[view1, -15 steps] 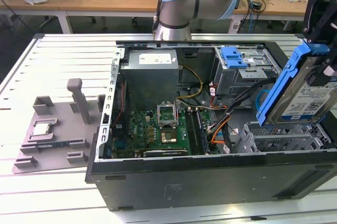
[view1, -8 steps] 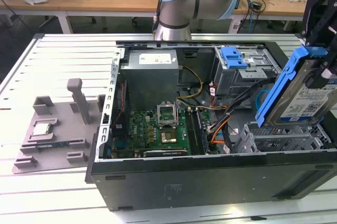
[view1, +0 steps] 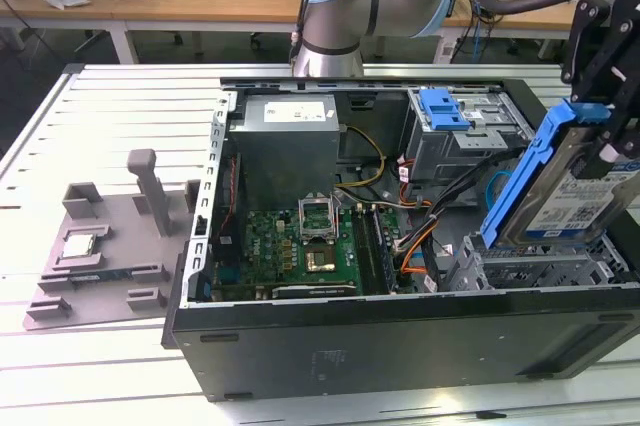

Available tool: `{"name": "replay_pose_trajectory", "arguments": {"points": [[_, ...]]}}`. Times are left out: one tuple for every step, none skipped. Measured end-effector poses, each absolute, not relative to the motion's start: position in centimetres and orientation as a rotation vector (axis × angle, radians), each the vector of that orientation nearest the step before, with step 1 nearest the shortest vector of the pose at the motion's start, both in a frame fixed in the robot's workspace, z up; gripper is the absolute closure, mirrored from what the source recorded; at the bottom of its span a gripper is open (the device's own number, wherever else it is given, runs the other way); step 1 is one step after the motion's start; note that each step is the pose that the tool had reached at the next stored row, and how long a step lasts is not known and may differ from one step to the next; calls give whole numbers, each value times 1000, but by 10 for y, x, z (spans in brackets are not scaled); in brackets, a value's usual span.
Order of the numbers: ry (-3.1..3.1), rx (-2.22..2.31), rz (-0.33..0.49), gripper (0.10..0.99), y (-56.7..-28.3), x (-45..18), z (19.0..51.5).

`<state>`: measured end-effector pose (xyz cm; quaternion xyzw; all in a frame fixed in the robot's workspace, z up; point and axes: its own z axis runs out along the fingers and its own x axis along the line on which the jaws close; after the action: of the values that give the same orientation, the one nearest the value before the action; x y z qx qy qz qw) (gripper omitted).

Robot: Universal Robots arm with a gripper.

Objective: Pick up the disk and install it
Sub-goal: 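Insert the disk into the insertion slot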

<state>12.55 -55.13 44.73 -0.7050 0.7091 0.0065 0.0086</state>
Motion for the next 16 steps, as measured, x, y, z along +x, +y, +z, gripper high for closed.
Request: {"name": "replay_pose_trajectory", "arguments": {"points": [[2216, -2202, 20, 718, -551, 125, 447], [2216, -2202, 20, 718, -550, 124, 446], [2217, -2201, 20, 718, -550, 124, 445], [2221, -2197, 20, 718, -550, 123, 443], [2223, -2196, 20, 718, -550, 122, 441], [2223, -2196, 20, 718, -550, 122, 440], [2223, -2196, 20, 718, -550, 122, 438], [2223, -2196, 20, 718, -550, 121, 436], [2223, -2196, 20, 718, -550, 121, 434], [2223, -2196, 20, 718, -550, 121, 432], [2223, -2196, 20, 718, -550, 121, 430], [2223, -2196, 20, 718, -550, 121, 429], [2223, -2196, 20, 718, -550, 121, 428], [2223, -2196, 20, 718, -550, 121, 427], [2223, -2196, 20, 718, -550, 121, 426], [2223, -2196, 20, 718, -550, 121, 426]]}}
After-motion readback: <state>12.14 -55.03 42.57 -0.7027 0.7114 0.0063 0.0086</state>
